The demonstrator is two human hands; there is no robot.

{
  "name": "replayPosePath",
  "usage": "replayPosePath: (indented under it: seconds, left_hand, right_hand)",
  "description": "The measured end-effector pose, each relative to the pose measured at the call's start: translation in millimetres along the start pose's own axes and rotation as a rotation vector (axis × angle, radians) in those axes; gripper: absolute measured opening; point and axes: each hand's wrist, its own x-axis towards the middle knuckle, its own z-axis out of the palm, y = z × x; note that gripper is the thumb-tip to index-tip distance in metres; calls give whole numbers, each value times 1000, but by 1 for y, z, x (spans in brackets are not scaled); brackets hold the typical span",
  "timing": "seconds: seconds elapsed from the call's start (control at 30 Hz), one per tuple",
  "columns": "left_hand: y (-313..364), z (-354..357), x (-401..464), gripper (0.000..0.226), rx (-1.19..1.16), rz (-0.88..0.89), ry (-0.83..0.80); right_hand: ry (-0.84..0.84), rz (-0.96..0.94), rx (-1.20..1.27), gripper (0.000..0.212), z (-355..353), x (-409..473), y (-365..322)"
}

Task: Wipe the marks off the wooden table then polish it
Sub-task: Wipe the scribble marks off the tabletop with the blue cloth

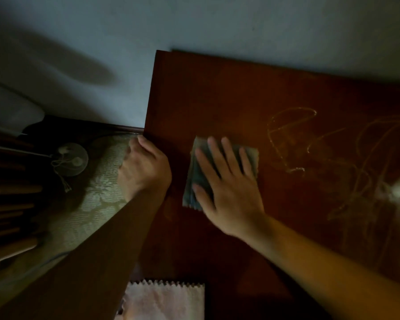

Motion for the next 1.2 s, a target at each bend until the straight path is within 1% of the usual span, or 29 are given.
replayPosePath:
  seconds: [0.07, 0.13, 0.17, 0.3, 0.37, 0.43, 0.5, 0.57, 0.67, 0.73, 0.83, 0.9, 0.97, 1.03, 1.1, 1.2]
  left_hand:
    - [1, -1, 0, 52, 12, -6, 4]
    - [2, -1, -1, 51, 10, 5, 5]
    - [2, -1, -1, 50, 6, 14, 6]
    - [-1, 1, 3, 52, 37, 20, -9]
    - [-3, 4, 4, 53, 52, 18, -5]
    - [-5, 5, 5, 51, 54, 29, 18]
    - [-8, 6, 2, 46, 33, 83, 73]
    - [-9, 5, -2, 39, 40, 169, 133]
    - [-7, 3, -6, 39, 101, 256, 174]
    - [-8, 1, -10, 40, 151, 351, 175]
    - [-8, -1, -19, 44, 231, 547, 102]
    - [-6, 0, -25, 46, 277, 638, 57]
    - [7, 6, -32, 44, 282, 689, 40]
    - [31, 18, -40, 43, 246, 709, 19]
    - [57, 34, -49, 45, 188, 711, -13]
    - [75, 54, -59, 49, 74, 605, -33]
  right_hand:
    - [-27, -67, -7, 68, 3, -12, 0]
    - [-43, -113, -17, 69, -3, 7, 15]
    - [-37, -100, -19, 69, -7, 26, 26]
    - [17, 151, 11, 70, -25, 111, 69]
    - [17, 194, 4, 71, -25, 126, 71]
    - [52, 190, 11, 72, -21, 112, 60]
    - [92, 160, 8, 69, -14, 73, 39]
    - [80, 112, 48, 68, -1, 20, 11]
    - [70, 68, 89, 66, 16, -41, -26]
    - [48, 35, 80, 66, 19, -50, -28]
    - [25, -79, 53, 68, 9, -19, 7]
    - [44, -34, 36, 67, -5, 25, 49]
    - [24, 90, 43, 66, -20, 70, 87]
    - [23, 172, 57, 66, -25, 87, 101]
    - [87, 226, 32, 67, -19, 67, 93]
    - [119, 261, 37, 72, 0, 0, 55]
